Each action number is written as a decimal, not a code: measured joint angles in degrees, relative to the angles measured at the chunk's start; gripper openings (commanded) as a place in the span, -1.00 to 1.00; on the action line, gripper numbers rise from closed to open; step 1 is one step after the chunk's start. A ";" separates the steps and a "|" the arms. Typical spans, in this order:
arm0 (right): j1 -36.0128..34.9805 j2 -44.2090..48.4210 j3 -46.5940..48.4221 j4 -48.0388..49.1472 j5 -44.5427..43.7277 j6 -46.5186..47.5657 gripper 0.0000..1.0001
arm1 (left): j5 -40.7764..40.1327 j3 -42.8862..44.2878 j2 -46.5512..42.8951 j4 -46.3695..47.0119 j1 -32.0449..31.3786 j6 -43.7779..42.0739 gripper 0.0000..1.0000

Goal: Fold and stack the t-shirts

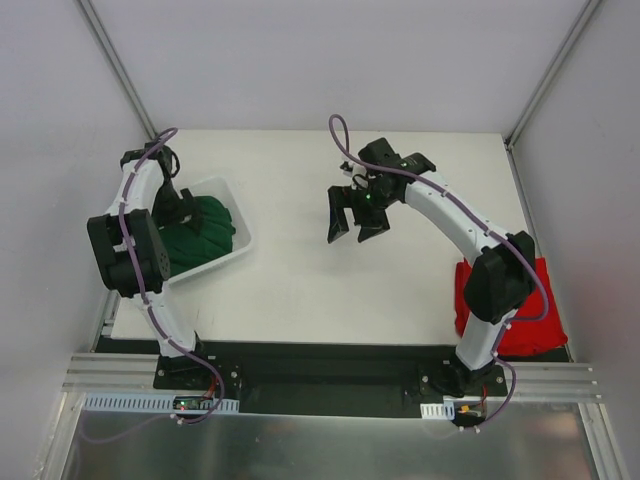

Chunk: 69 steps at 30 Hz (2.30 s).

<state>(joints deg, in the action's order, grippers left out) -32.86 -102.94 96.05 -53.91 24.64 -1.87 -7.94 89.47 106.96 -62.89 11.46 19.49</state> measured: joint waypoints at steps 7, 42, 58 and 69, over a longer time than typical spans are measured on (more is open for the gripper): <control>0.39 1.05 -2.27 -0.50 -0.66 0.00 0.91 | 1.99 -4.81 2.58 4.07 3.54 -0.61 -0.35; 1.03 2.16 -4.07 -0.44 0.20 0.00 0.91 | 36.15 -6.19 -42.77 27.96 -21.38 11.91 0.99; 1.07 0.55 -4.15 -0.85 1.55 0.02 0.91 | 33.31 -14.80 -12.63 13.14 -12.90 6.29 0.99; 1.07 0.57 -6.10 -0.70 1.55 -0.04 0.91 | 29.62 -3.76 -9.07 3.39 -13.27 2.32 0.98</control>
<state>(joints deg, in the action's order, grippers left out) -31.79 -102.37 89.95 -54.61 26.20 -1.91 21.67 85.71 97.89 -59.51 -1.80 21.80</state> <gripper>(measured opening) 0.955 0.832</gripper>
